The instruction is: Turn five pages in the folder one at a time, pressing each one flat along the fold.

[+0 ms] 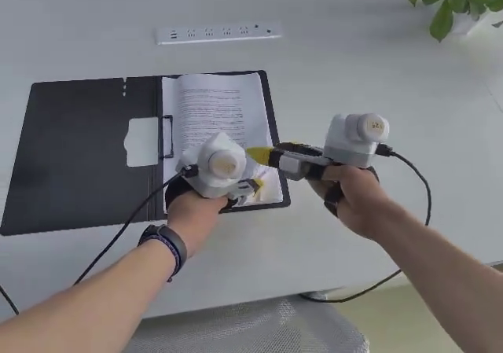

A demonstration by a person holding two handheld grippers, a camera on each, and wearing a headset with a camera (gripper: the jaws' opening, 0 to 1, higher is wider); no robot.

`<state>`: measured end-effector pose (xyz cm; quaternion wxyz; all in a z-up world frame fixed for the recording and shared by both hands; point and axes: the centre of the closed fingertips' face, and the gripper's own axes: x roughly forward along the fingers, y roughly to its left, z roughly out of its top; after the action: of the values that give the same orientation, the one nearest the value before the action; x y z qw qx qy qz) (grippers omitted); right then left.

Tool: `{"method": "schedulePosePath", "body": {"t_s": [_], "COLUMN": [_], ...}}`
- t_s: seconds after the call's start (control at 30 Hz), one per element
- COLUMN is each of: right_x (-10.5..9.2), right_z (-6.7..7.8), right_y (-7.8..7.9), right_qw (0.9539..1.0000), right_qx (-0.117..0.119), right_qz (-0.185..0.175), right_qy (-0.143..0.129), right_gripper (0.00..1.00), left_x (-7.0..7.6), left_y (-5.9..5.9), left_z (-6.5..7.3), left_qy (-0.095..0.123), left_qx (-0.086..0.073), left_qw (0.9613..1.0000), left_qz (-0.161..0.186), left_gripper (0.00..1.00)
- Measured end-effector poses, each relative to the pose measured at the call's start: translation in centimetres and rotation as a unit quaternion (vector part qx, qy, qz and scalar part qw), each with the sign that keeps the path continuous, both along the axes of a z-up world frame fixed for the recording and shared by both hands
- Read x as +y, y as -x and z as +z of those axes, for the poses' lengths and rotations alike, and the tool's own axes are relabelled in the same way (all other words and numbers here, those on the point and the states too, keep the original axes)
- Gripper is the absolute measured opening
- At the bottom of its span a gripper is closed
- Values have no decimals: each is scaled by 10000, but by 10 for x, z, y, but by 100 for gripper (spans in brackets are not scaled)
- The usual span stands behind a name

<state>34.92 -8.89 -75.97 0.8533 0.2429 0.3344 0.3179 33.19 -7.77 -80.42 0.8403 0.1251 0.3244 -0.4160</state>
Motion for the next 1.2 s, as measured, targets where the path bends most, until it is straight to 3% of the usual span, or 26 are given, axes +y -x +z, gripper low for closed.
{"method": "schedulePosePath", "body": {"t_s": [0.27, 0.4, 0.7, 0.8, 1.0, 1.2], "right_x": [6, 5, -5, -6, -4, -3], "right_z": [-13, -15, -17, -15, -10, -6], "right_y": [-1, -2, -5, -4, -4, -6], "right_qw": [9998, 9995, 9979, 9967, 9963, 9962], "right_qx": [131, 133, 207, 235, 234, 245], "right_qz": [-87, -224, -547, -641, -653, -649], "right_qy": [-152, -172, -264, -431, -516, -523], "right_gripper": [40, 26, 4, 3, 1, 0], "left_x": [0, 0, 0, 0, -1, 1], "left_y": [0, 0, -1, 0, 5, 8], "left_z": [0, 0, 0, 2, 10, 23], "left_qy": [1, 4, 3, 27, 156, 268], "left_qx": [11, 15, 48, 90, 201, 150], "left_qw": [10000, 10000, 10000, 9999, 9996, 9995], "left_qz": [-23, -28, -46, -51, -97, -110], "left_gripper": [44, 44, 44, 45, 54, 59]}}
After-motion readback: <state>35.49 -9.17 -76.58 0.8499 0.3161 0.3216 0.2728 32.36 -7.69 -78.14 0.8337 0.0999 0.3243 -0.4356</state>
